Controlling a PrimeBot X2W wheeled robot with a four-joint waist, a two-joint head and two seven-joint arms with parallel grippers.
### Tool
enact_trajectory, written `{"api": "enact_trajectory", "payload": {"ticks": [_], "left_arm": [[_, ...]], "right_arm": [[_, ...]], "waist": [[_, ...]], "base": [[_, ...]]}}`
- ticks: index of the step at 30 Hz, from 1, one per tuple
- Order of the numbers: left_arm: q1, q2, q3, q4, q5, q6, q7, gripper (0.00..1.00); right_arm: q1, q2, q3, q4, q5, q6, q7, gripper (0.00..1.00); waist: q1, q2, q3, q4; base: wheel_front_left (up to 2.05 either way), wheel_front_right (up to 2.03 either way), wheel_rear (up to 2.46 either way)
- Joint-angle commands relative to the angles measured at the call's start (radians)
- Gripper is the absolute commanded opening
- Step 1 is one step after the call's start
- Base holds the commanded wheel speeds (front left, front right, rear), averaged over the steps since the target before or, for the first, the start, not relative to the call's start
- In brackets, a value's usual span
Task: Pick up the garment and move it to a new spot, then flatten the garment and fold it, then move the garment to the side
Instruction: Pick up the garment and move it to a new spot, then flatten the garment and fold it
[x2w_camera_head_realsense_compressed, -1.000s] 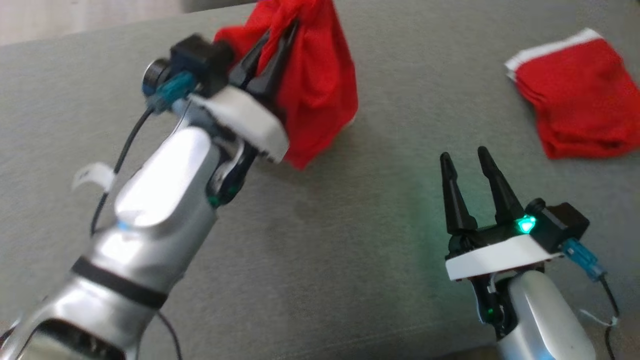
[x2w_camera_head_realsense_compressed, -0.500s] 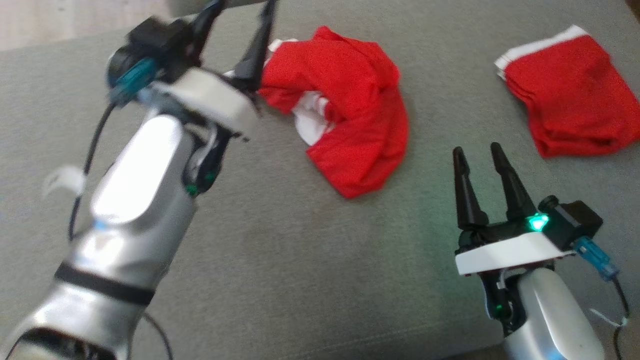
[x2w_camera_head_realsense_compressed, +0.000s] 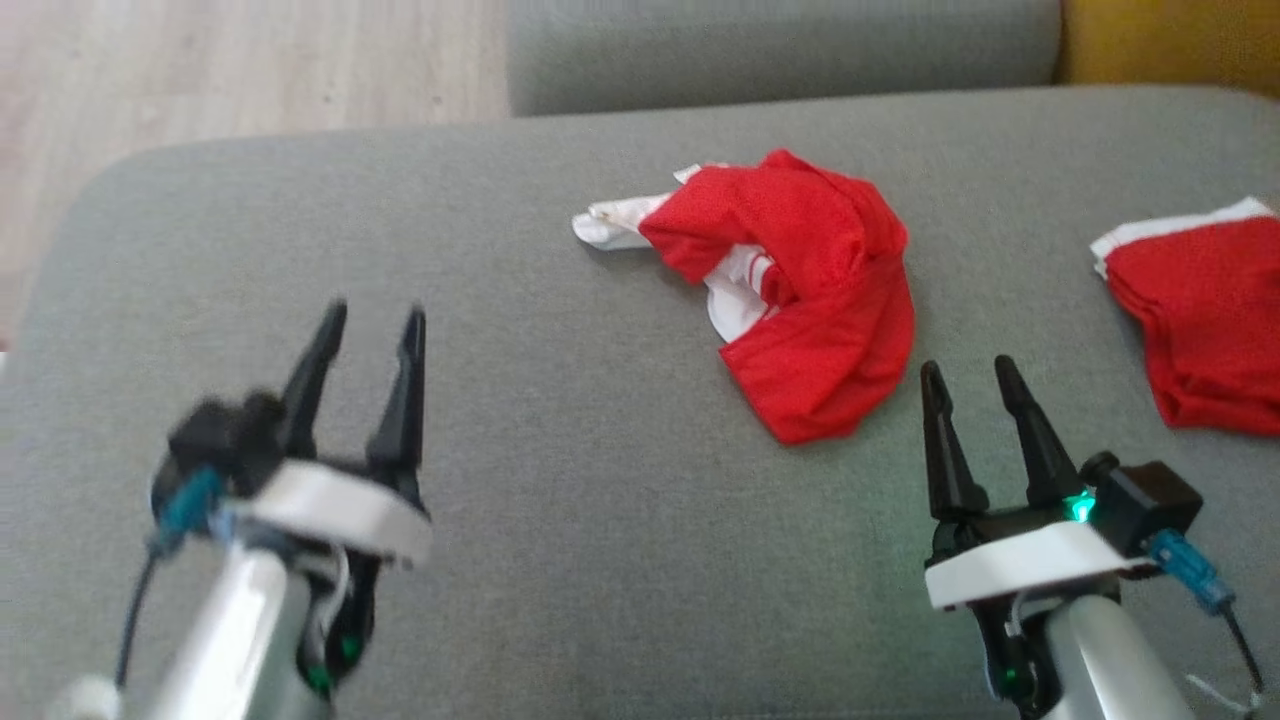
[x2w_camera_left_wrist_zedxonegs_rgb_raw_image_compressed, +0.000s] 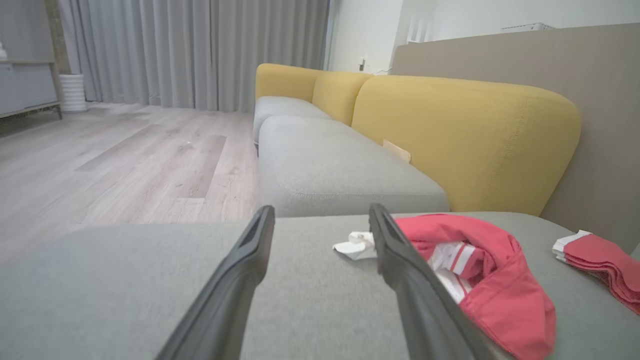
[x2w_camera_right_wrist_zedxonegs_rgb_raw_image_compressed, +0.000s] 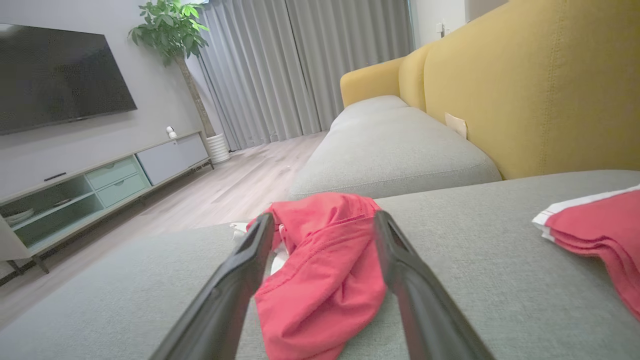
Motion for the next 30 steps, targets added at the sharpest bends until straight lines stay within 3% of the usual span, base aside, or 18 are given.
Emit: {"api": "enact_trajectory", "payload": {"ticks": [1,7,12,20,30], "left_arm": [[0.003,-0.005,0.054,-0.057,0.023,-0.001,-0.005,1.00],[0.128,-0.108,0.127,-0.122,0.072,-0.024,-0.005,1.00],[0.142,-0.142,0.153,-0.134,0.109,-0.055,-0.005,1.00],[0.106,-0.170,0.169,-0.123,0.147,-0.099,-0.005,1.00],[0.078,-0.179,0.118,-0.100,0.127,-0.112,-0.005,1.00]], "right_arm": [[-0.008,-0.002,0.029,-0.027,0.001,-0.001,-0.009,1.00],[-0.002,-0.002,0.035,-0.026,0.004,-0.001,-0.007,1.00],[-0.002,-0.002,0.031,-0.028,0.001,-0.001,-0.002,1.00],[-0.042,-0.002,0.087,-0.005,-0.049,-0.001,0.061,1.00],[-0.181,-0.002,0.060,0.203,-0.172,-0.001,0.147,1.00]], "waist": [[0.0000,0.0000,-0.024,0.018],[0.0000,0.0000,-0.026,0.021],[0.0000,0.0000,-0.019,0.029],[0.0000,0.0000,0.022,0.072],[0.0000,0.0000,0.088,0.191]], "base": [[0.00,0.00,0.00],[0.00,0.00,0.00],[0.00,0.00,0.00],[0.00,0.00,0.00],[0.00,0.00,0.00]]}}
